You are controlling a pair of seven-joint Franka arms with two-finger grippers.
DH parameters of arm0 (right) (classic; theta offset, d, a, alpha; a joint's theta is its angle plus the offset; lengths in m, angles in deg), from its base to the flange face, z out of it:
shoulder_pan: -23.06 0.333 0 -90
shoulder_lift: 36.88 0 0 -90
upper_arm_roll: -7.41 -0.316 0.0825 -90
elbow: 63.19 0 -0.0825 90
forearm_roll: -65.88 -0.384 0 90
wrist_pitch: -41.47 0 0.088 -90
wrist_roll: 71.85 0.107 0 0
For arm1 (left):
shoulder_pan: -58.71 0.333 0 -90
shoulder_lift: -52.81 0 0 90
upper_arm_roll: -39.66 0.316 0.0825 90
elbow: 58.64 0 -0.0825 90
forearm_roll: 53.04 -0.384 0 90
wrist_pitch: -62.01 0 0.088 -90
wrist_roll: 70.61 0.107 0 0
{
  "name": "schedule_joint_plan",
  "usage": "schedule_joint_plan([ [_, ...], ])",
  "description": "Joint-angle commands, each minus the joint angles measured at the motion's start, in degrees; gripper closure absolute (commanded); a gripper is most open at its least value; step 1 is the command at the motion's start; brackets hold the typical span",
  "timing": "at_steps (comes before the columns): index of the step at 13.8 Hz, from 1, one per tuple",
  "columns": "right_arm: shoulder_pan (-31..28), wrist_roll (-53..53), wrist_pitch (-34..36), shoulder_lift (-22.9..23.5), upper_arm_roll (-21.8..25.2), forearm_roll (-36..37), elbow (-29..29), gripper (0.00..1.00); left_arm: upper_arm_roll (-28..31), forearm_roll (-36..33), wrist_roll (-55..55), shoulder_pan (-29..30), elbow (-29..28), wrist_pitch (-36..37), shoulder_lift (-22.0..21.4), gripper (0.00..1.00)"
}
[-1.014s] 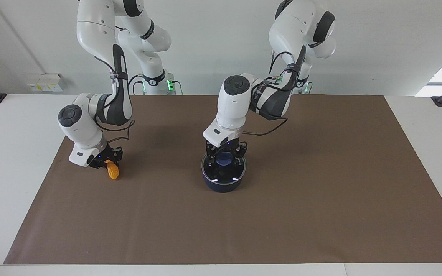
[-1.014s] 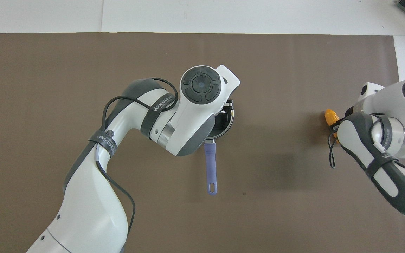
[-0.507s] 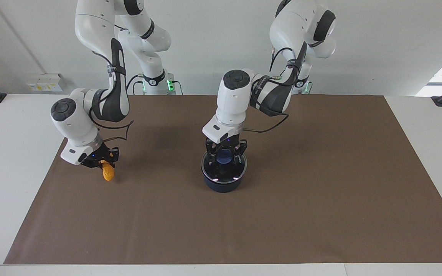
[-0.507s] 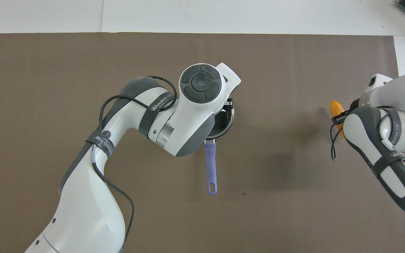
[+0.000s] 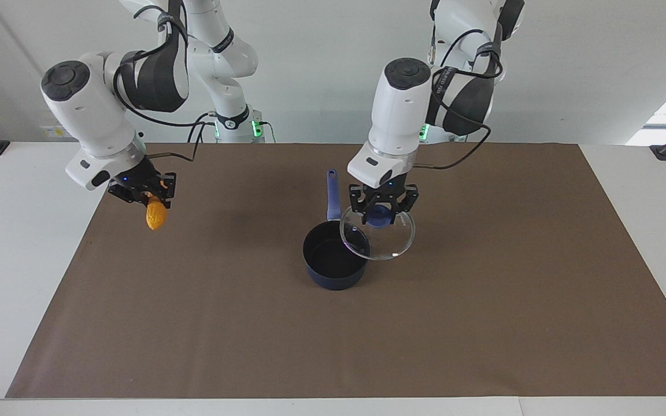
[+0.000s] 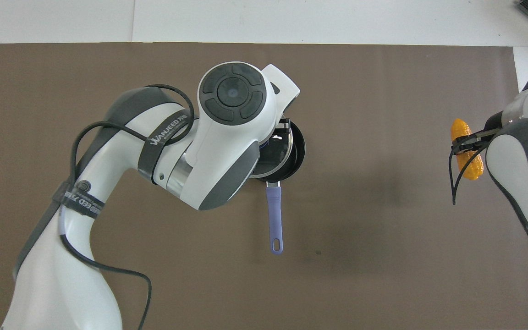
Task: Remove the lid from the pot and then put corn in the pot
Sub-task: 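Lift the lid off with the left gripper while the right gripper lifts the corn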
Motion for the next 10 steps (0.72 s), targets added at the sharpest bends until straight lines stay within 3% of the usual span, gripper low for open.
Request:
schedule_joint_plan([
  [1,0.5,5.4,2.6,0.7,-1.9,-0.4,2.9,1.00,-0.4,-0.7,6.7,4.4,-8.4,-0.2,-6.1,1.00],
  [6,10.3,20.1,0.6,2.8,-2.2,-1.1,3.1,1.00,-0.4,-0.2,17.0,11.0,-18.1,-5.4,-10.8,1.00],
  [10,18.5,35.3,-0.1,13.0,-2.3,-1.1,15.1,1.00,-0.5,0.2,23.1,15.3,-25.8,-10.0,-14.2,1.00],
])
